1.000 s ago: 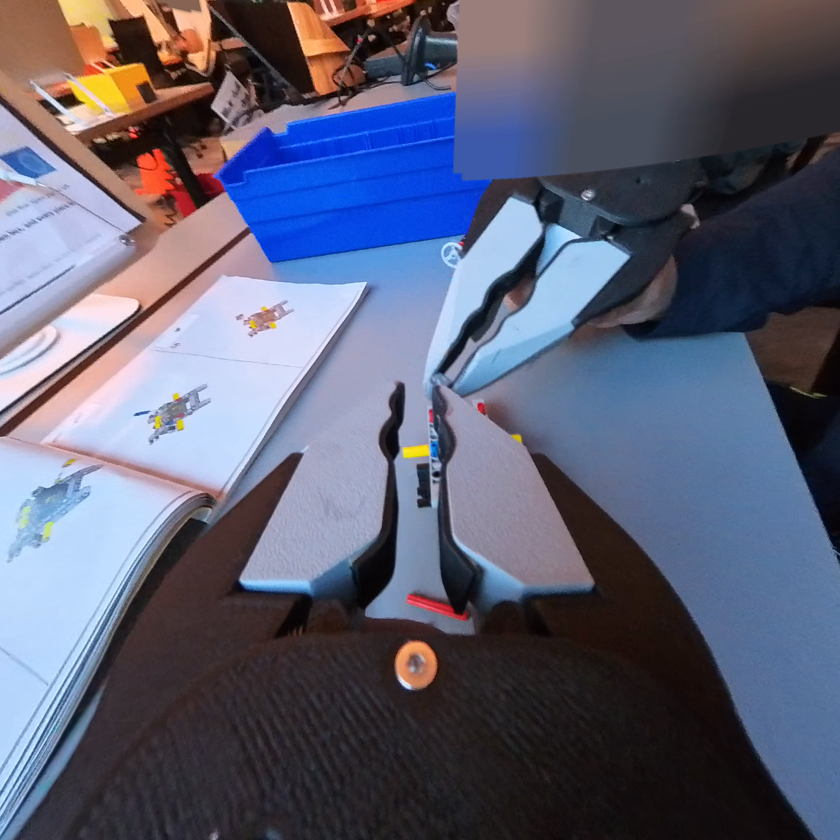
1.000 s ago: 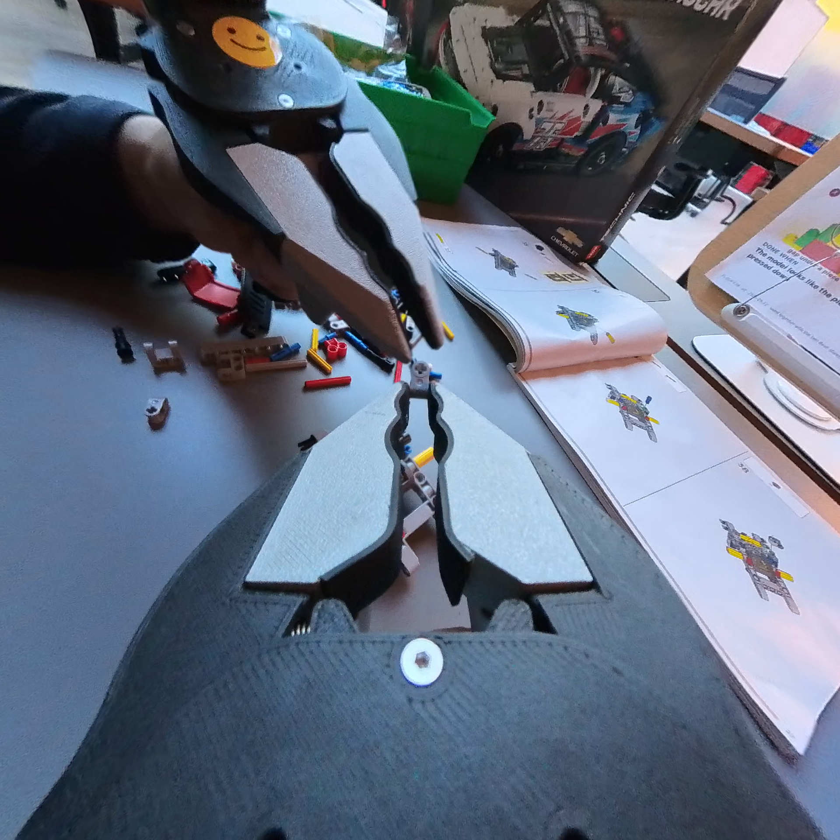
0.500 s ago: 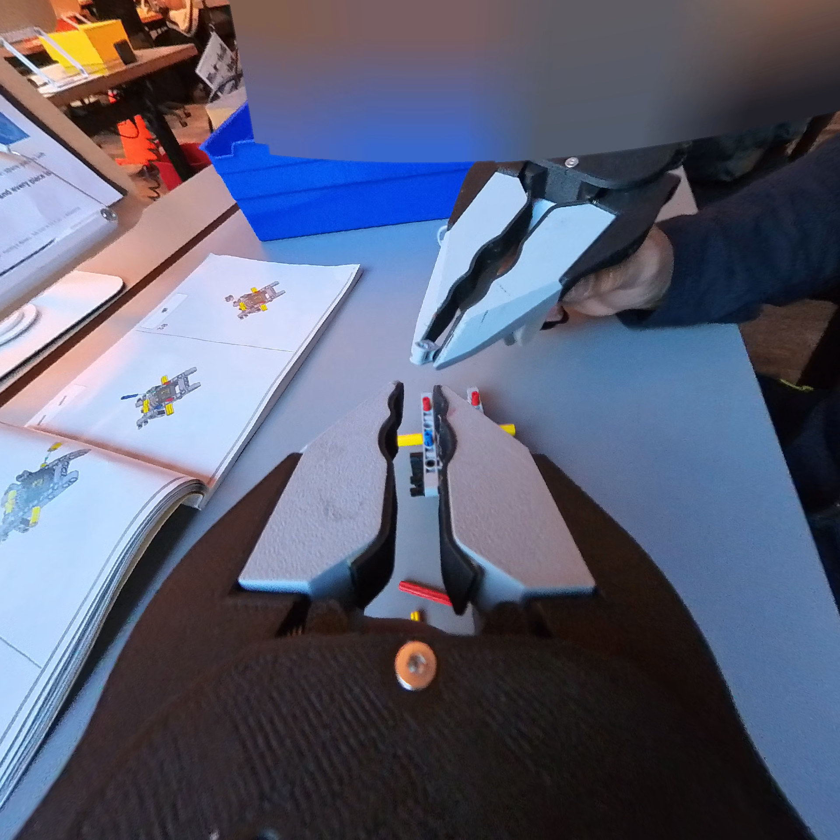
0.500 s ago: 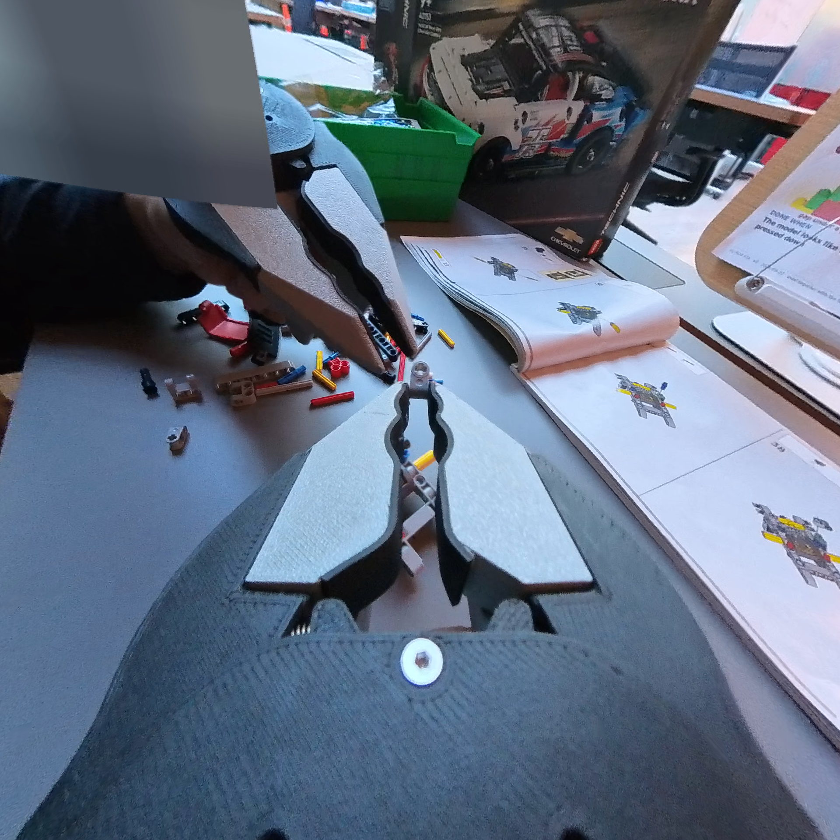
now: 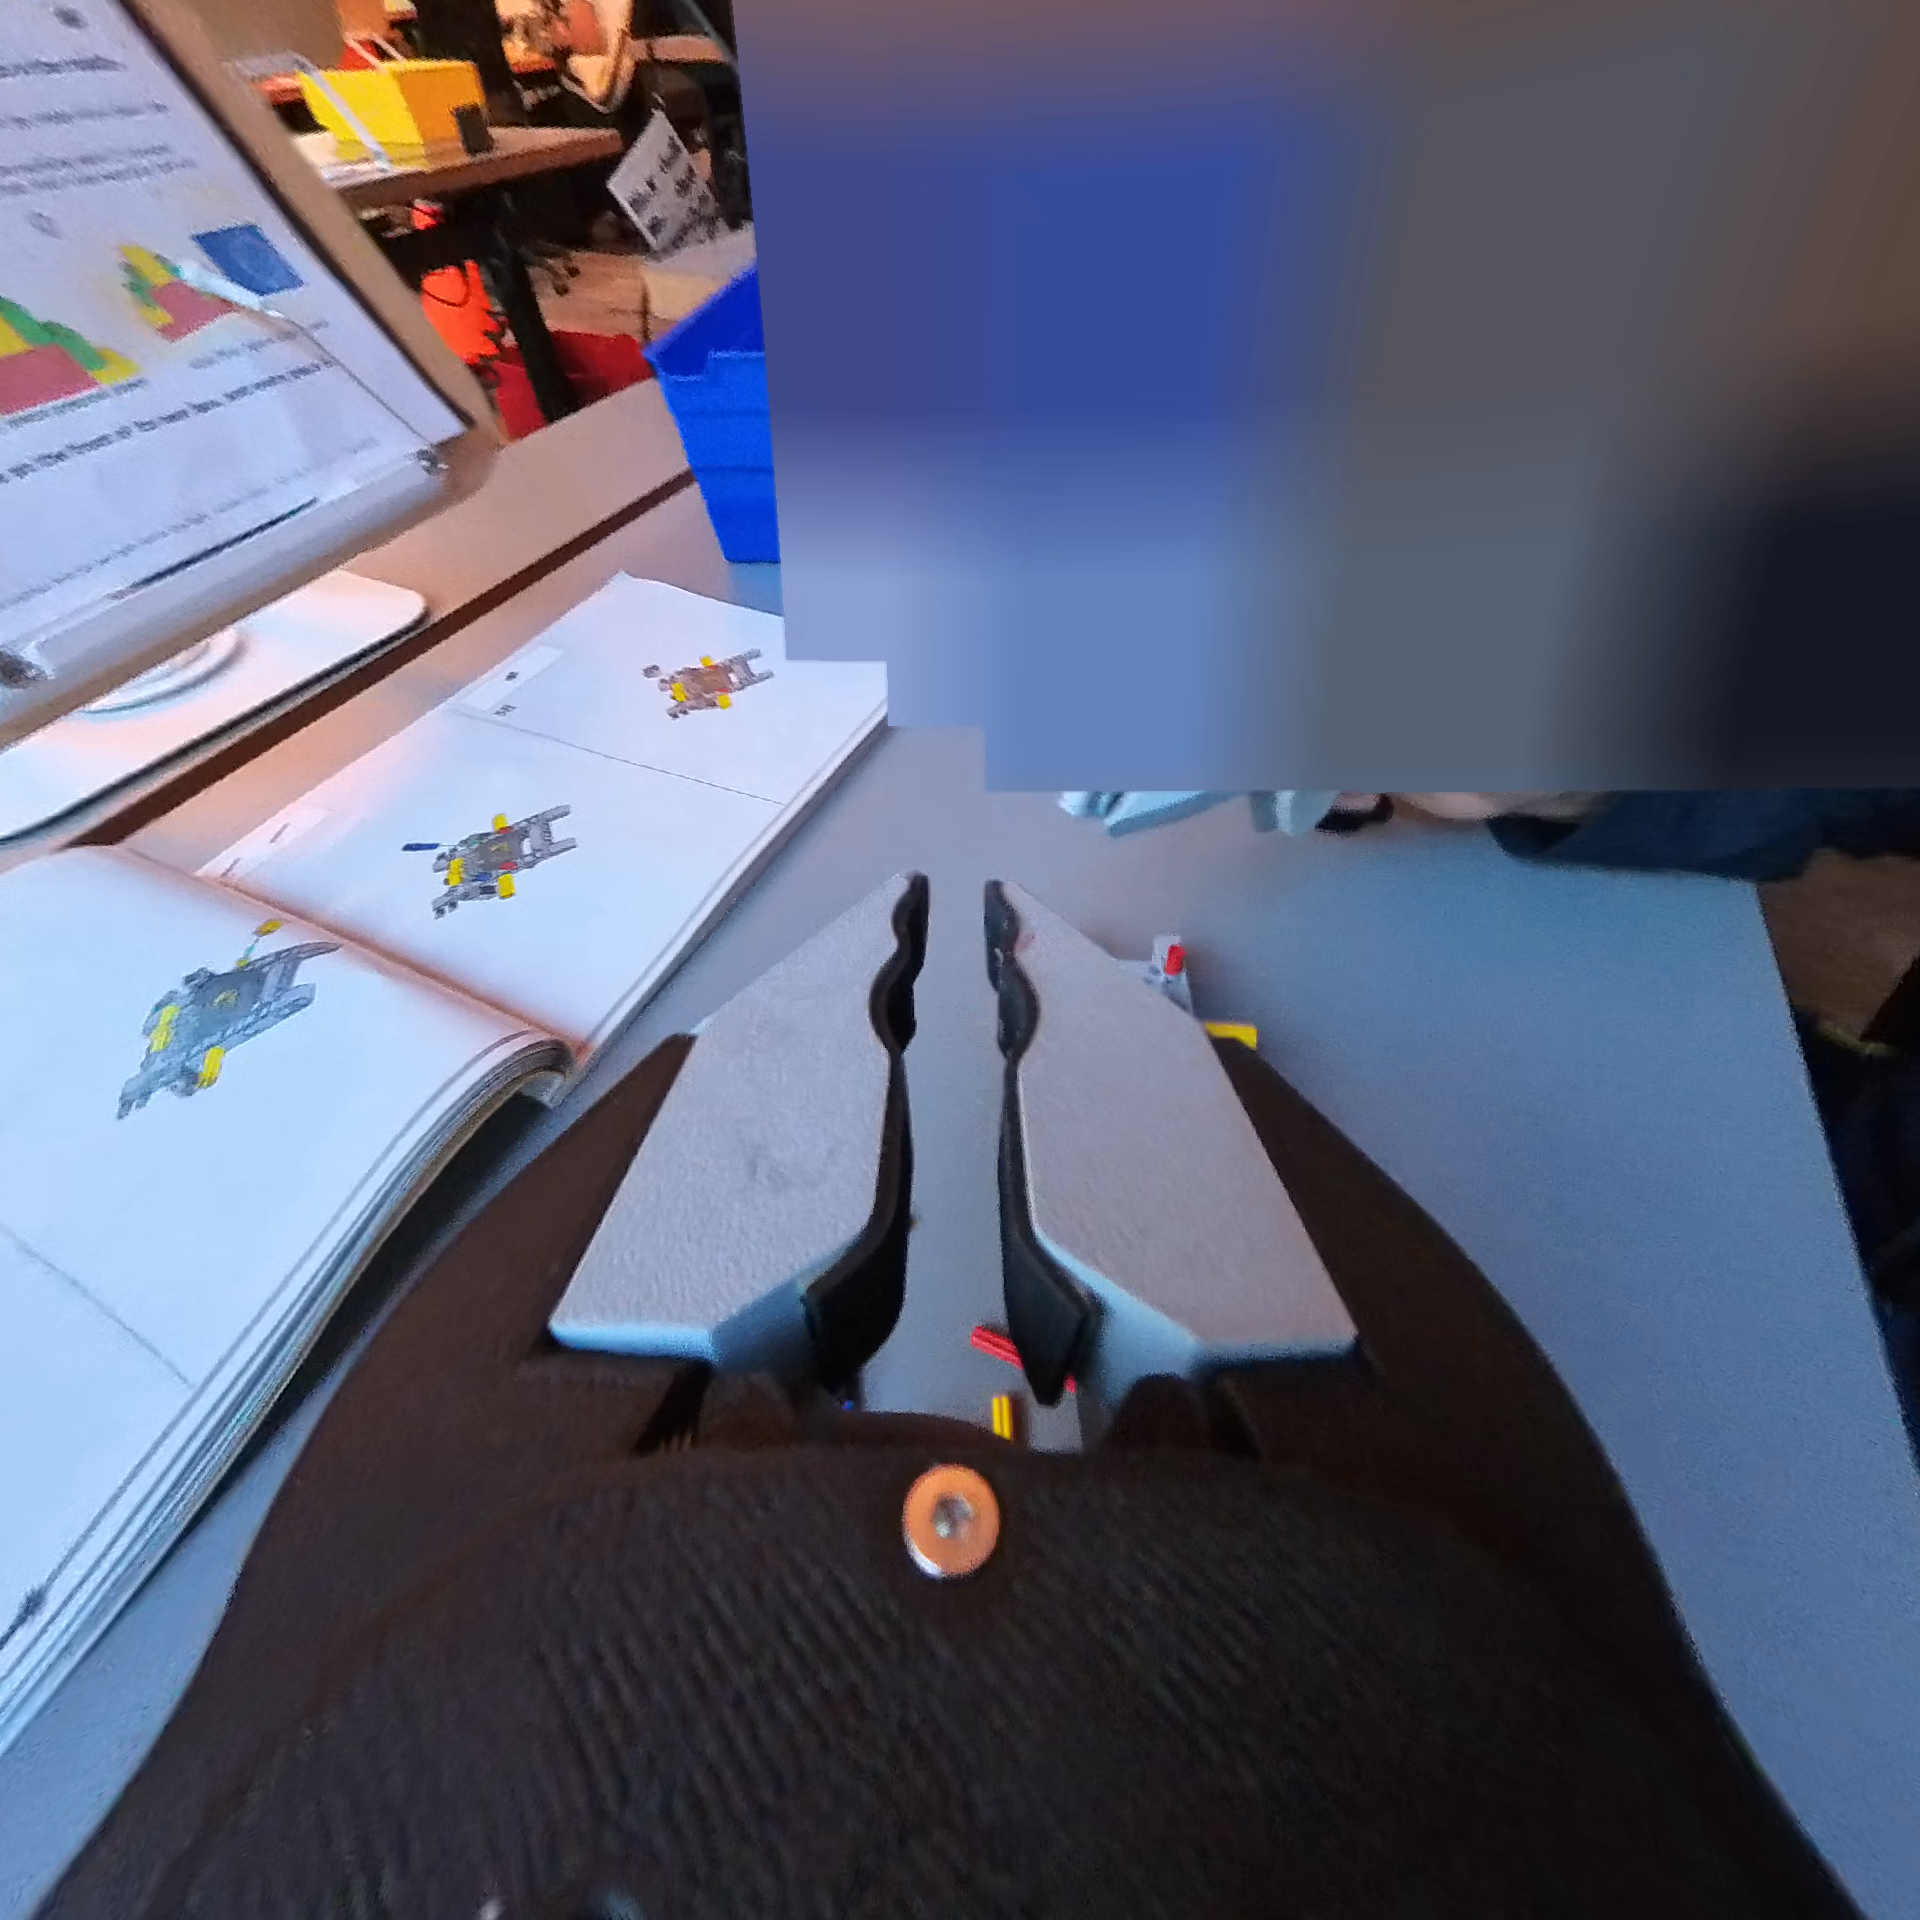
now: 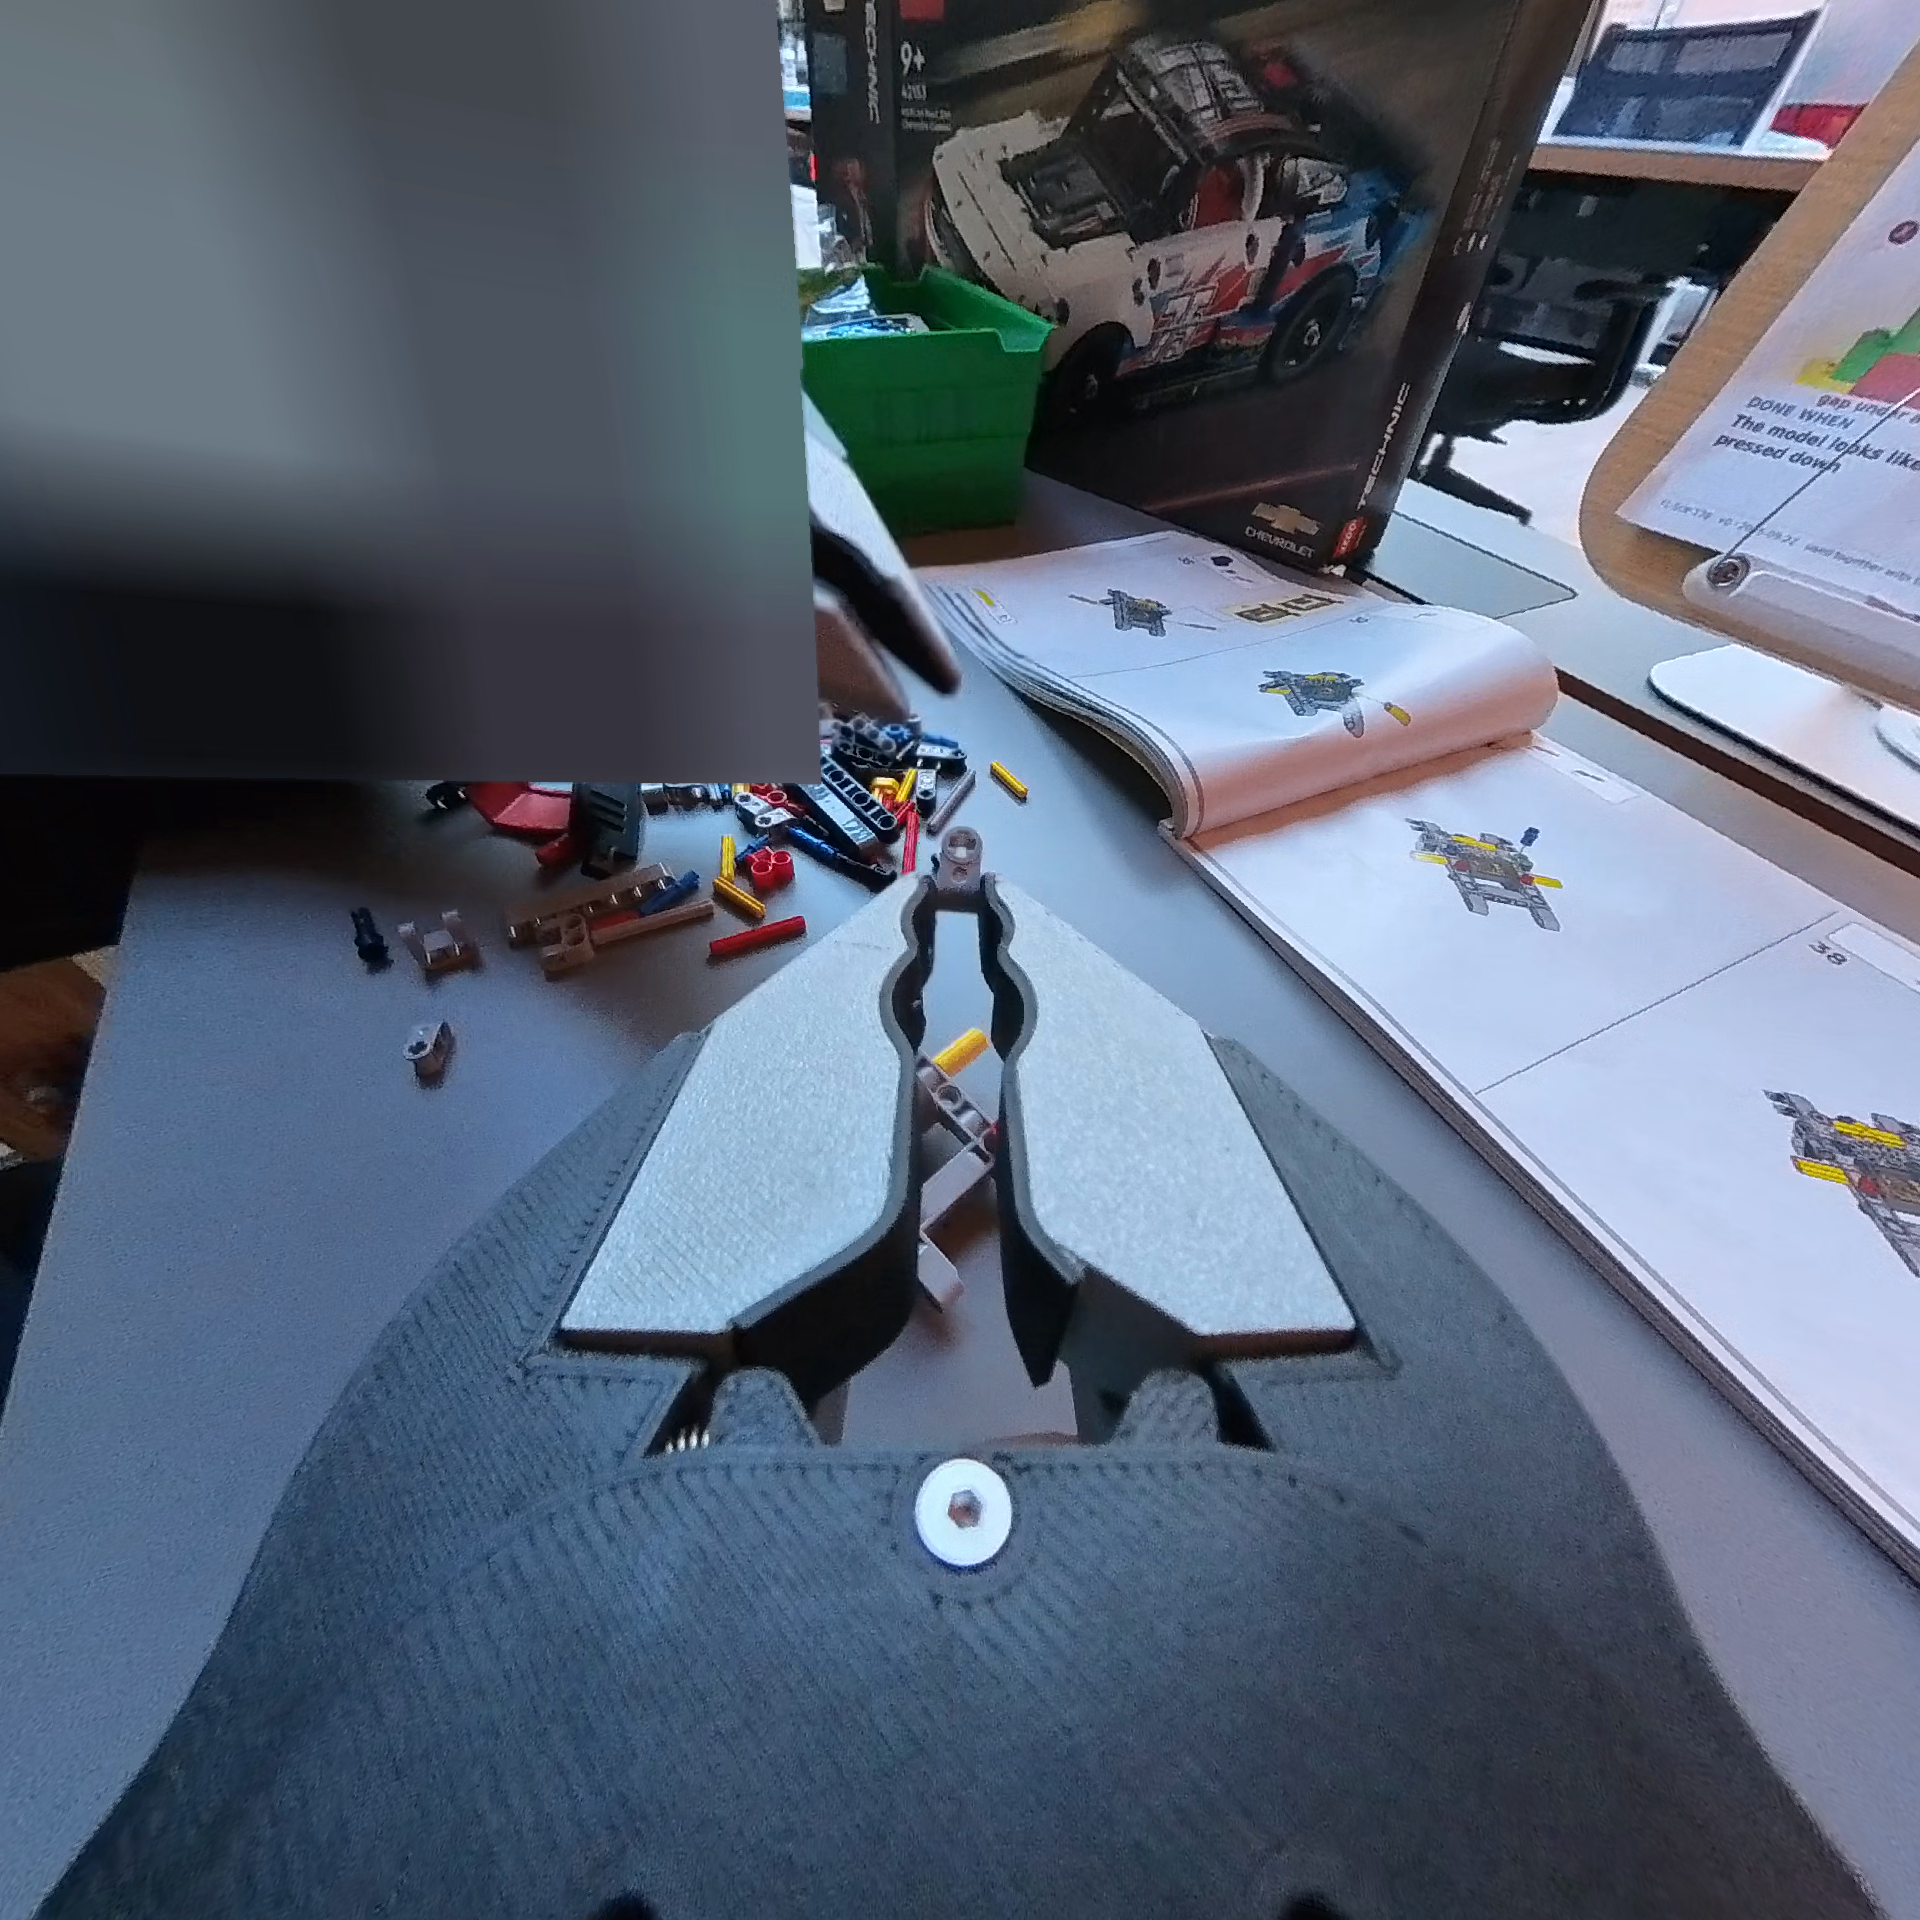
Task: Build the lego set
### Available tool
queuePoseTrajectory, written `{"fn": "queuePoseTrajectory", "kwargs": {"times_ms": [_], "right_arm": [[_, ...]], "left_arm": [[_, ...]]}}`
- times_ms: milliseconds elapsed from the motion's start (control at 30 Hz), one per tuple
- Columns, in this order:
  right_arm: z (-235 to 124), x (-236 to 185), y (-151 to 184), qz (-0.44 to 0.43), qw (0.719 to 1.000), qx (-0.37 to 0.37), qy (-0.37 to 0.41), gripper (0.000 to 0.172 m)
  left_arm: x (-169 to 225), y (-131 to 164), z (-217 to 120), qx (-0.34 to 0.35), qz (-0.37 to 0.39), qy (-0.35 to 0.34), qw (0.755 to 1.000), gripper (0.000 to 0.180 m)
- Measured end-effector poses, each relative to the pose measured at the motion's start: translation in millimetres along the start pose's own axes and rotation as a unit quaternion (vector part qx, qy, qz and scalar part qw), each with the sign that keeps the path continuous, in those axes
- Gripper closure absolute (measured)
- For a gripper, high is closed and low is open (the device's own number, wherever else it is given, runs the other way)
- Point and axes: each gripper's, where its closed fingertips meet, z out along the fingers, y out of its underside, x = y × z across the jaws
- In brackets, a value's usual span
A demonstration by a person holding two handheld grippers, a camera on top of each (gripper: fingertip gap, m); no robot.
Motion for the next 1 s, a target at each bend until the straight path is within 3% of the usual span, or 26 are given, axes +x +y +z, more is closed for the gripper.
{"fn": "queuePoseTrajectory", "kwargs": {"times_ms": [133,233,333,500,767,900,1000], "right_arm": [[2.8,1.2,2.7,-0.012,1.0,-0.007,0.01,0.167],[6.3,1.1,8.6,-0.029,0.999,-0.025,0.018,0.166],[8.6,-1.0,12.9,-0.051,0.998,-0.039,0.022,0.167],[11.9,-7.4,17.3,-0.082,0.995,-0.054,0.02,0.167],[11.6,-12.3,15.3,-0.084,0.995,-0.047,0.008,0.167],[10.5,-10.6,13.4,-0.069,0.997,-0.041,0.006,0.167],[7.1,-4.0,8.0,-0.033,0.999,-0.021,0.002,0.167]], "left_arm": [[-16.9,-10.0,-12.2,0.032,-0.067,-0.013,0.997,0.173],[-10.7,-1.8,-8.9,0.011,-0.091,0.018,0.996,0.173],[1.2,13.6,0.1,-0.033,-0.097,0.046,0.994,0.168],[21.3,11.7,3.3,-0.034,-0.118,0.099,0.987,0.169],[26.4,19.8,7.8,-0.053,-0.125,0.113,0.984,0.168],[15.6,16.5,3.4,-0.05,-0.102,0.083,0.99,0.168],[-14.3,-5.2,-17.2,0.0,-0.108,0.029,0.994,0.166]]}}
